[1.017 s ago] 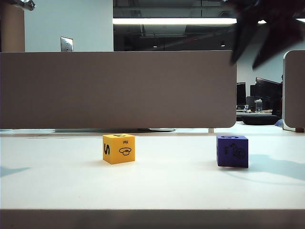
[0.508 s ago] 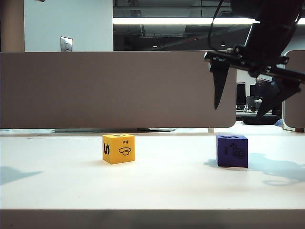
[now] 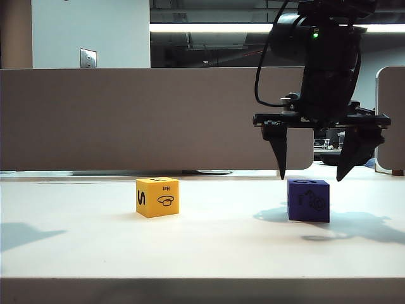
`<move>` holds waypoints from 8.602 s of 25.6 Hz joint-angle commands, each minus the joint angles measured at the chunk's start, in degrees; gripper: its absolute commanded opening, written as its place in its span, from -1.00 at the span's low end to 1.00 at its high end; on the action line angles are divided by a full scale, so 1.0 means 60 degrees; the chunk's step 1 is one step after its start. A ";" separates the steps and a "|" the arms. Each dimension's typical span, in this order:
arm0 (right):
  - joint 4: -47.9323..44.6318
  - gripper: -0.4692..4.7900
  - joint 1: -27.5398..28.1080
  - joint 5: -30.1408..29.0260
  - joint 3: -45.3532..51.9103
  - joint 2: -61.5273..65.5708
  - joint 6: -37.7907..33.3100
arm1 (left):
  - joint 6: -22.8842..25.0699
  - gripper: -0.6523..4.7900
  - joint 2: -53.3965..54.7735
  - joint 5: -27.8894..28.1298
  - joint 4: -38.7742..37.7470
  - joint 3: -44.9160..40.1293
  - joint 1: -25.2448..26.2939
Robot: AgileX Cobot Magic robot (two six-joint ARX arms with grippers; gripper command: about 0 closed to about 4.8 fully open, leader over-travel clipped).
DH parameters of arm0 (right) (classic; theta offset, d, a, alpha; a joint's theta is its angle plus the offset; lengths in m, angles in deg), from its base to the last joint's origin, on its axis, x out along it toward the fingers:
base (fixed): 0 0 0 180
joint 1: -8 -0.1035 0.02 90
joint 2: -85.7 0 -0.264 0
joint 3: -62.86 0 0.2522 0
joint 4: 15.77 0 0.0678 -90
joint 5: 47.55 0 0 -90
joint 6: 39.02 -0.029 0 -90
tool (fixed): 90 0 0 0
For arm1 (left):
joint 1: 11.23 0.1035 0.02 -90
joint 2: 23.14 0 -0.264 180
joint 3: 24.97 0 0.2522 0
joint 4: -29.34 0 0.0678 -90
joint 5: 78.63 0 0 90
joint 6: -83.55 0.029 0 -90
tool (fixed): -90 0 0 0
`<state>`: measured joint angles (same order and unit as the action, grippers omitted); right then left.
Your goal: Stack the letter block on the right onto the letter block on the left.
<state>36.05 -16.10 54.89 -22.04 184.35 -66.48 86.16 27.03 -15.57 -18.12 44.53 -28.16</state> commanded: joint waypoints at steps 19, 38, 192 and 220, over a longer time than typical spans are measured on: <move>0.0087 0.19 -0.0018 -0.0397 -0.0066 0.0565 -0.0470 | 0.0532 -0.78 -0.0025 0.3606 0.0095 0.0076 -0.0113; 0.0619 0.17 -0.0659 -0.3322 -0.3978 0.0871 0.4459 | 0.0525 -0.78 -0.0025 0.3632 0.0499 0.0076 -0.0113; 0.0605 -0.84 -0.3636 0.2131 0.3486 -1.0619 0.4047 | 0.0484 -0.78 -0.4543 0.2896 0.0878 -0.3432 -0.0109; -0.4947 -0.84 -0.3639 0.0911 1.1023 -1.6371 0.4156 | -0.0186 -0.78 -0.6688 0.2350 0.5741 -0.8750 -0.0109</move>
<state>8.45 -37.87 60.36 42.92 86.06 -41.65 85.17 -12.99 -1.45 15.21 -7.79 -28.88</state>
